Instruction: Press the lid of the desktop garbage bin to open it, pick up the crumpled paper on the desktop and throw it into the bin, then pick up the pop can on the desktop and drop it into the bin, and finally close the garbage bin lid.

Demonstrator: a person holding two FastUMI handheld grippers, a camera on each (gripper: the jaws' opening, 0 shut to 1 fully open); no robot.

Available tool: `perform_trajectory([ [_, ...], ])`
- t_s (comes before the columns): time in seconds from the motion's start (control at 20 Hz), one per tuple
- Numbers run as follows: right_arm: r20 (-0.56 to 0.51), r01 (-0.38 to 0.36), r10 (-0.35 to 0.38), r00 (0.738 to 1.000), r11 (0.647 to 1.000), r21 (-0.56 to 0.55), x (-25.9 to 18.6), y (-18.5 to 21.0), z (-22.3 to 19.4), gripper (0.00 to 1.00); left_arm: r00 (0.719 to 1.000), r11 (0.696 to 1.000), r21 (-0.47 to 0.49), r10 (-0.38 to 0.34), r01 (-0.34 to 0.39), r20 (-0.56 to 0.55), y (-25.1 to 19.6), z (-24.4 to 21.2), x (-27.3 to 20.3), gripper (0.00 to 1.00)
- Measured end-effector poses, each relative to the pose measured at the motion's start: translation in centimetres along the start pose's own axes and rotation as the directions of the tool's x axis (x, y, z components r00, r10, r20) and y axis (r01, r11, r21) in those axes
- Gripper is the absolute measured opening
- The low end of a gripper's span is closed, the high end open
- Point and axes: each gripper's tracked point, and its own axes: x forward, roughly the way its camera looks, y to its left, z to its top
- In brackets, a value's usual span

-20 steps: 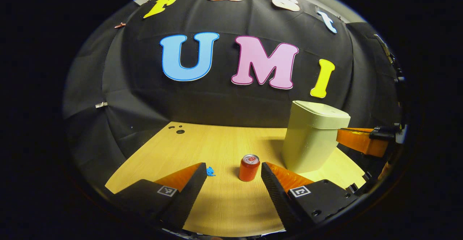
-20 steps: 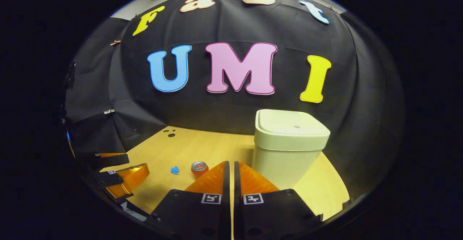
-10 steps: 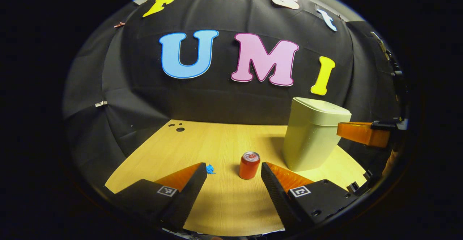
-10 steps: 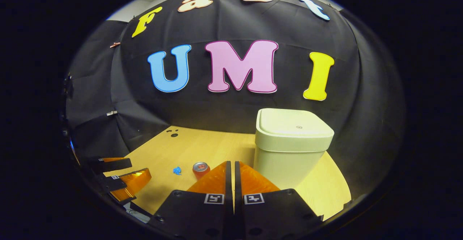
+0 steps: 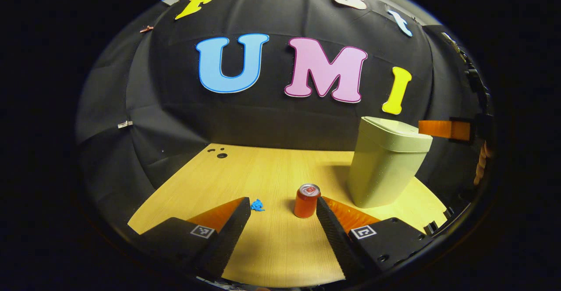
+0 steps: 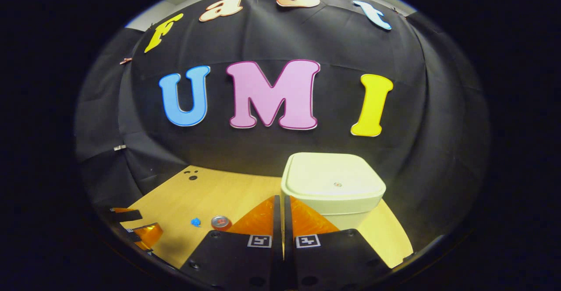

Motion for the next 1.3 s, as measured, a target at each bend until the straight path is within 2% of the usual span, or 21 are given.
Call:
perform_trajectory([
  [0.25, 0.044, 0.094, -0.094, 0.995, 0.996, 0.002, 3.0, -4.6, 2.4, 0.05, 0.999, 0.999, -0.003, 0.039, -0.039, -0.012, 1.0, -0.3, 0.6, 0.97],
  [0.5, 0.012, 0.151, -0.151, 0.988, 0.989, -0.007, 6.0, -8.0, 1.3, 0.05, 0.997, 0.997, 0.0, 0.078, -0.078, -0.024, 2.1, -0.5, 1.2, 0.97],
  [0.85, -0.054, 0.14, -0.141, 0.988, 0.99, -0.023, 7.9, -8.9, -1.5, 0.05, 0.994, 0.995, -0.01, 0.103, -0.104, -0.046, 1.7, -1.2, 2.1, 0.97],
  [1.3, -0.03, 0.139, -0.141, 0.99, 0.989, -0.053, 8.1, -9.2, -1.8, 0.05, 0.995, 0.997, 0.01, 0.077, -0.076, -0.059, -0.1, -1.7, 3.4, 0.96],
])
